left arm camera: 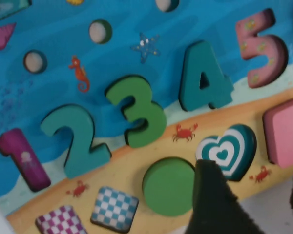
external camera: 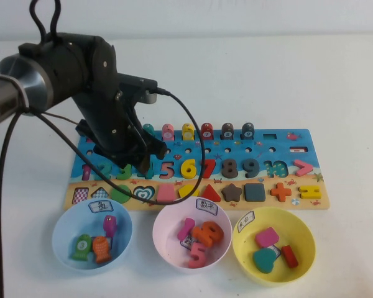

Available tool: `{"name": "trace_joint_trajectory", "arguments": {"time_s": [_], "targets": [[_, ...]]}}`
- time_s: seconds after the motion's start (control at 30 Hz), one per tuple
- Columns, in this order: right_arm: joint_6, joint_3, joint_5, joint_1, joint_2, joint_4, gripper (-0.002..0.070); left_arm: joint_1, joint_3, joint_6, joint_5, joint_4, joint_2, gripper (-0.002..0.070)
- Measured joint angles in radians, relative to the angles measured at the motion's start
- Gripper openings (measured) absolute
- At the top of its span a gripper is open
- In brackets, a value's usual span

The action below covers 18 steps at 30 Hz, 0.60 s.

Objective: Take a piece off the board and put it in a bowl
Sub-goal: Pick up the "number 4"

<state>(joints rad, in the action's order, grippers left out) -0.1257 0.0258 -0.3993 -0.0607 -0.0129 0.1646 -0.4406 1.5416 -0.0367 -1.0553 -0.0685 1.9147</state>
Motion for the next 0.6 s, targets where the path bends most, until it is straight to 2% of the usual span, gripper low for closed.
{"name": "trace_joint_trajectory", "arguments": {"time_s": [0.17,0.6], "targets": [[0.000,0.000,0.000,0.000,0.000,0.000,-0.0019,0.000,0.000,0.011,0.051,-0.027,0.024,0.0334],[0.000,0.000,0.000,0.000,-0.002,0.000,-0.0019,0.000,0.000,0.044,0.119,-0.040,0.104,0.0339]]}}
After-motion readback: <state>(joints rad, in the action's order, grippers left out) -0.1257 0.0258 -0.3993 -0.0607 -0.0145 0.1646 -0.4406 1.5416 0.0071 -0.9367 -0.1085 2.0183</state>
